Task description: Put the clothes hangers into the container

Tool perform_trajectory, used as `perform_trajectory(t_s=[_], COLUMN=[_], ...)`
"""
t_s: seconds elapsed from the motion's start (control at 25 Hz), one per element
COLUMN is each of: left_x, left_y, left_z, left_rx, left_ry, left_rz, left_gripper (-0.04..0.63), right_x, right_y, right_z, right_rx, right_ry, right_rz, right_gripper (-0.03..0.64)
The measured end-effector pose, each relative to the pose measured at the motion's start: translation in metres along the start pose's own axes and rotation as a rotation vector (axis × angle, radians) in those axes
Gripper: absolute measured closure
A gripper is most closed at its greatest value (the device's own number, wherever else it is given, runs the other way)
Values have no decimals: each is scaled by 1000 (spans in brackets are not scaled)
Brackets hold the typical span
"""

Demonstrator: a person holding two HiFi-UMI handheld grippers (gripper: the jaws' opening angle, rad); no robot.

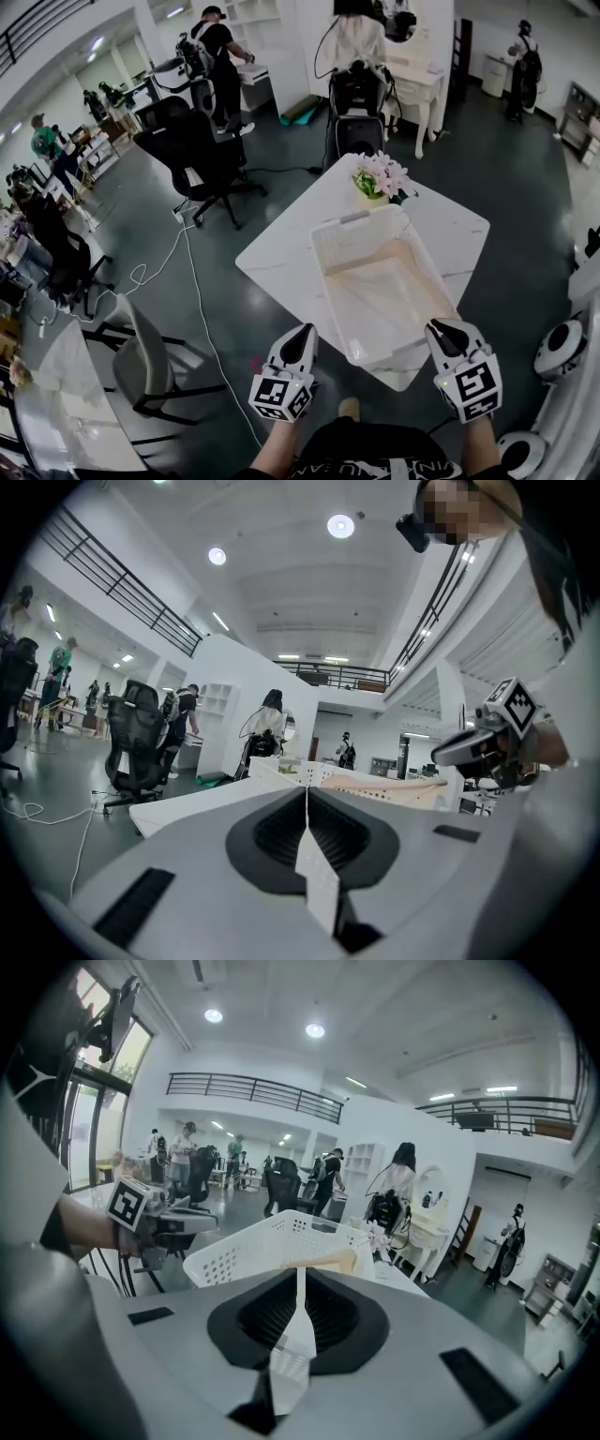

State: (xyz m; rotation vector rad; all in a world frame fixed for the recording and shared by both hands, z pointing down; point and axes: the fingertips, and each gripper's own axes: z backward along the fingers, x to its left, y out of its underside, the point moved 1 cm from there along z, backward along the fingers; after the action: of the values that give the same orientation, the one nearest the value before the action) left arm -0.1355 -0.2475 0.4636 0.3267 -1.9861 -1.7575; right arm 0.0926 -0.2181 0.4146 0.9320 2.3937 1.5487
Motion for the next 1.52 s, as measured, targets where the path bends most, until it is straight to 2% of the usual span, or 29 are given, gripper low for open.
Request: perform_trajectory(t_s=[0.48,0.72,1.0,1.52], left_x=[-64,-98,-142,-189], left_y=[0,3,12,23], left_z=[18,36,55,93], left_rx=[11,9,21,17], left_ry=[17,26,63,61], left_rz=[-42,-68,-64,-78], left_gripper=[586,586,586,586], right_x=[9,27,51,70], right_y=[20,24,39,52], right_z=[39,55,82,127], right_rx=[-56,-115,-135,-185], right_ry=[-85,-131,-189,-232], right_rz=[-67,-84,-117,-124], right_gripper=[568,568,568,568])
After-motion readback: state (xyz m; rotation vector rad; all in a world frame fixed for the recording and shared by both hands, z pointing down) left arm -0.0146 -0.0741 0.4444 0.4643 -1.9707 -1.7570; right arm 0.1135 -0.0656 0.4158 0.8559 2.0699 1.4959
